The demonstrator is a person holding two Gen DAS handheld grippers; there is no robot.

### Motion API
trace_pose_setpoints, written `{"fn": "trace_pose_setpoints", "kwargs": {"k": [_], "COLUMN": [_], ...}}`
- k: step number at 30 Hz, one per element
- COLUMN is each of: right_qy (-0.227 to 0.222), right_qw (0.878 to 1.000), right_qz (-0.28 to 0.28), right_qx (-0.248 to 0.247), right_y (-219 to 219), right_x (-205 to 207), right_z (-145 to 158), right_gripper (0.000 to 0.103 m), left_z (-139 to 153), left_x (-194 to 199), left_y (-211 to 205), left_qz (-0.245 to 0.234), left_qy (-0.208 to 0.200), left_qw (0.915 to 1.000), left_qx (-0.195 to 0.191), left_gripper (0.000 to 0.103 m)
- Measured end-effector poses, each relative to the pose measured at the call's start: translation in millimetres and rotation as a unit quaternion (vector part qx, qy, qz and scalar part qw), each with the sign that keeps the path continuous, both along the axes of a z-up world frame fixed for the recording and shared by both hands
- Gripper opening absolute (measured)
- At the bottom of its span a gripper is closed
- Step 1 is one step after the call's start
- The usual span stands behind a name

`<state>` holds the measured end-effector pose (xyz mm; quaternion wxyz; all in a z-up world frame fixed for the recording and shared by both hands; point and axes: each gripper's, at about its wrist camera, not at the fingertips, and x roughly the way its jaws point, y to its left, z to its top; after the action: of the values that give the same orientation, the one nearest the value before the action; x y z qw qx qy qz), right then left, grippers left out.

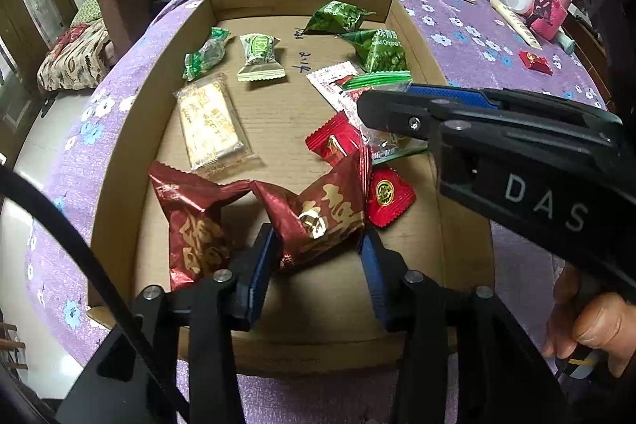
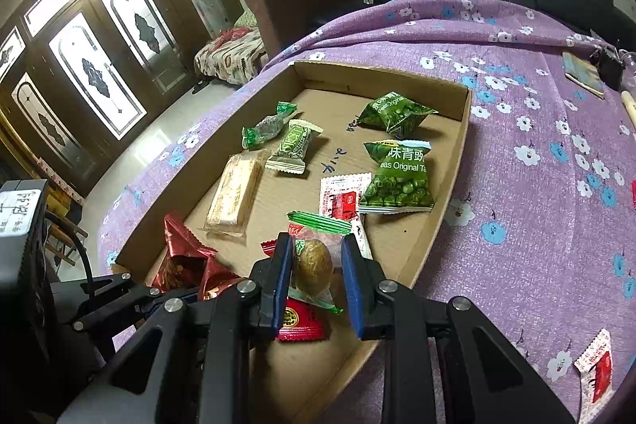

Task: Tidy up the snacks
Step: 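Lower both candies into the box and open both tools, then move both open tools toward the loose red snacks on the bedspread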

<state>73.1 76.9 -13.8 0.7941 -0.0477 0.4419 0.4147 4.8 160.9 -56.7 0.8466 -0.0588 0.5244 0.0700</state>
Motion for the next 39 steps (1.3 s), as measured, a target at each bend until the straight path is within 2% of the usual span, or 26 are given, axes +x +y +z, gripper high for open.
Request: {"fn": "trace_pose_setpoints", "kwargs": {"k": [3, 5, 7, 9, 13, 21, 32, 39], "right_qy": [-0.001, -0.002, -0.008, -0.011, -0.023, -0.043, -0.038, -0.041], "right_qw": [1.0, 1.0, 1.0, 1.0, 0.999, 0.996, 0.992, 0.986], "right_qz": [-0.002, -0.006, -0.012, -0.013, -0.016, -0.057, -0.111, -0.156], "right_qx": [-0.001, -0.001, 0.0, 0.008, 0.019, 0.05, 0.056, 0.048], "right_y": [-0.6, -1.9, -5.0, -7.4, -14.7, -52.2, -103.1, -155.3], "right_x": [-0.1, -0.1, -1.3, -3.0, -8.1, -11.3, -7.2, -6.9], "right_z": [0.5, 1.8, 5.2, 10.4, 23.4, 42.8, 37.8, 34.9], "right_gripper": [0.027, 0.038, 0.044, 0.045, 0.045, 0.05, 0.052, 0.053], "left_z": [1.6, 3.3, 6.5, 9.6, 18.1, 32.6, 45.8, 58.0], "left_x": [-1.2, -2.9, -5.5, -7.6, -12.1, -20.2, -20.1, -11.7], "left_y": [-1.1, -0.6, -0.9, -1.1, -0.5, -6.4, -30.4, -56.3], "left_qz": [0.001, 0.002, 0.003, 0.005, 0.009, 0.005, -0.018, -0.046], "left_qy": [-0.002, -0.004, -0.009, -0.013, -0.026, -0.047, -0.062, -0.075], "left_qw": [1.0, 1.0, 0.9998, 0.9997, 0.9992, 0.998, 0.9963, 0.9944], "left_qx": [0.006, 0.008, 0.015, 0.021, 0.03, 0.042, 0.058, 0.06], "left_gripper": [0.048, 0.049, 0.05, 0.054, 0.054, 0.062, 0.068, 0.071]}}
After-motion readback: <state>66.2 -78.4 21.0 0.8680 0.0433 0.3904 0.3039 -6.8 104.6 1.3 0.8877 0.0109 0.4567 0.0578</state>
